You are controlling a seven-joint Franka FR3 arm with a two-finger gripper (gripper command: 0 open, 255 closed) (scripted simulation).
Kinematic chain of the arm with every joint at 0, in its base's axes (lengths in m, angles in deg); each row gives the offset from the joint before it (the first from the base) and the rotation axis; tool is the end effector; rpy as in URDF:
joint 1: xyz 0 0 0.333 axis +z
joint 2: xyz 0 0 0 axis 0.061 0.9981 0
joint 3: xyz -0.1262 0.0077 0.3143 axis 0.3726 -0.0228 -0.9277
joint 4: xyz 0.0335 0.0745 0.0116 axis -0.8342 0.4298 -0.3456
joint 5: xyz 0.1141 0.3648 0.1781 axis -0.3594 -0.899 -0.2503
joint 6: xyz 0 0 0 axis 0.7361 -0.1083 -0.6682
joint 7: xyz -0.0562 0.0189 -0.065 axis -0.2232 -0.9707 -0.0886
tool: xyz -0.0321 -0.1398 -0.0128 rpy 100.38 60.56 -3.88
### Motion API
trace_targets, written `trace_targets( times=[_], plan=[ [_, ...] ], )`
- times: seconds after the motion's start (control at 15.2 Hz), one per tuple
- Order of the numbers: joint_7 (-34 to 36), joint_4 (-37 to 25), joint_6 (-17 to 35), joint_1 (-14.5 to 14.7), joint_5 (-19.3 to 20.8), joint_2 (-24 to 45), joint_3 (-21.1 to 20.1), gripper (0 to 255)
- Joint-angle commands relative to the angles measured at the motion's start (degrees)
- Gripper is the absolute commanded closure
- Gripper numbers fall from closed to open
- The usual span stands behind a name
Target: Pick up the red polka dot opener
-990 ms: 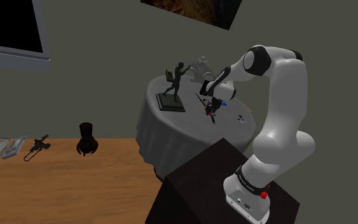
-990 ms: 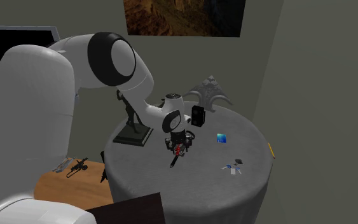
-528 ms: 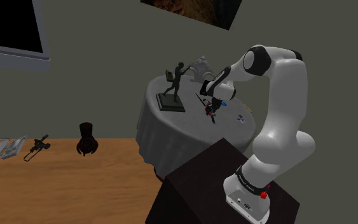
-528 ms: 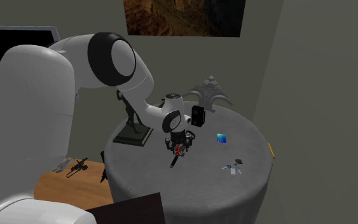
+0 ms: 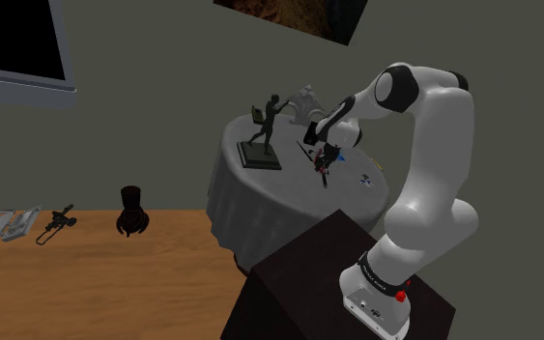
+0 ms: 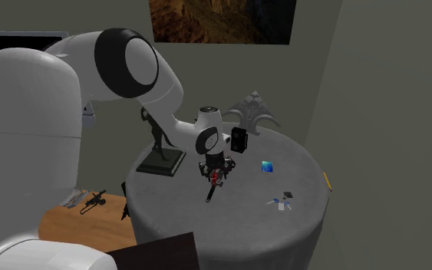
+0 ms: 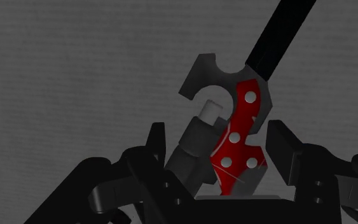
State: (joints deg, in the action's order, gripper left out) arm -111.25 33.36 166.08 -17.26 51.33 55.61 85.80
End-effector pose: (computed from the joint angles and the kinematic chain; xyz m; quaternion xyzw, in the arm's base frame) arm 0.4907 -0.4027 0.1299 0.9966 -0.0608 0.0180 0.0522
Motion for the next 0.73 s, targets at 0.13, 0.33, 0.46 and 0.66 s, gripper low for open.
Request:
trace_targets(
  times=[0.13, 0.33, 0.46, 0.66],
  plan=[
    [0.65, 0.27, -2.18, 0.85, 1.05, -2.43, 1.09, 255],
    [1.15, 0.53, -3.79, 1.48, 1.9, -4.33, 1.91, 255],
    [1.49, 0.65, -4.9, 1.89, 2.49, -5.57, 2.43, 255],
    [1.7, 0.7, -5.54, 2.11, 2.84, -6.28, 2.71, 255]
  ],
)
